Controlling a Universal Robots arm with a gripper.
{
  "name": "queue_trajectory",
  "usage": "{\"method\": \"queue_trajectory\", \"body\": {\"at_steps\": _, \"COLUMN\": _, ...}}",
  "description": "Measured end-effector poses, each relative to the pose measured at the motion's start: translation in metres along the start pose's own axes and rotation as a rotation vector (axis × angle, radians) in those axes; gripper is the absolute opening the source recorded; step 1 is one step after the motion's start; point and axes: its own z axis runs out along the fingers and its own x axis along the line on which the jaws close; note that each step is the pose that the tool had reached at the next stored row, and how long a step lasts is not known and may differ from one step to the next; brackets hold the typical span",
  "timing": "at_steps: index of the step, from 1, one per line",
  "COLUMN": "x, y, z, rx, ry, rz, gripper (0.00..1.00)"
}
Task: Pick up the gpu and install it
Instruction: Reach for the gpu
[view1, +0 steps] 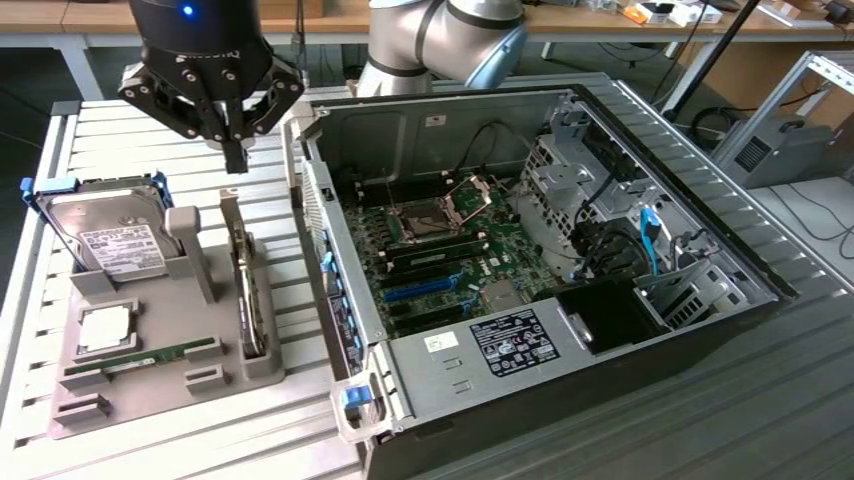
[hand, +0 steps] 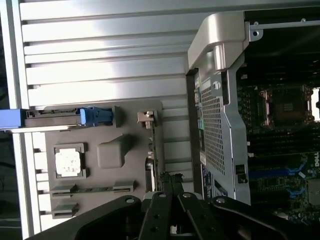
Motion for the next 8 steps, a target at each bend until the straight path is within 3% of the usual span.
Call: {"method": "queue_trajectory", "body": {"at_steps": 8, "x": 0.013, "y": -0.0010, "z": 0.0005, "rx": -0.0001, "ry": -0.0001, "rz": 0.000, "gripper": 0.11}}
